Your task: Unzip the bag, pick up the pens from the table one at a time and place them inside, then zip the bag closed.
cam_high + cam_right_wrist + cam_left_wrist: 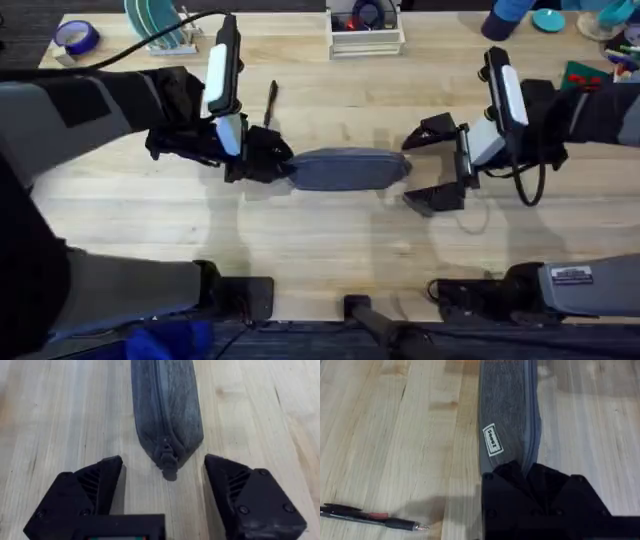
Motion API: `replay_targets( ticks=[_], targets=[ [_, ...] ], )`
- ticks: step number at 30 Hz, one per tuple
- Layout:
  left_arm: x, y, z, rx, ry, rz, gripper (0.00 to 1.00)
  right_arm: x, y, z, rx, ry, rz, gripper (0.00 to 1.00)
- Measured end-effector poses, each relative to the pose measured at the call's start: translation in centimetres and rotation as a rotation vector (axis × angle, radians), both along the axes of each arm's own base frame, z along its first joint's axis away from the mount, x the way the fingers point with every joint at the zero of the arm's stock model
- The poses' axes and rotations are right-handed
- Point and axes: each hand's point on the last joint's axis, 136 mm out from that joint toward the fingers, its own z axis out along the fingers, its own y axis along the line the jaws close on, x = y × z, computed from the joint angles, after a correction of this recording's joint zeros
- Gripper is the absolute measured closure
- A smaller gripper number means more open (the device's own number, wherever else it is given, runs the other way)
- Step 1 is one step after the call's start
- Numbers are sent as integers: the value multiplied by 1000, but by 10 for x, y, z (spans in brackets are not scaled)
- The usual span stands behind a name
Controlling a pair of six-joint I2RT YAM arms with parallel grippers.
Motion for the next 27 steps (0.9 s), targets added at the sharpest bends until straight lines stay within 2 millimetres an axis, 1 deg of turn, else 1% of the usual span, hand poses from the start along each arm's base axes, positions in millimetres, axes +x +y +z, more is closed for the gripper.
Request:
replay_targets(
  ticks=[26, 27],
  targets=[
    [0, 0, 0, 0, 0, 0, 959, 0, -2, -3, -23, 3, 0, 5],
    [0, 0, 0, 0, 0, 0, 959, 0, -2, -3, -23, 2, 1, 19]
  ],
)
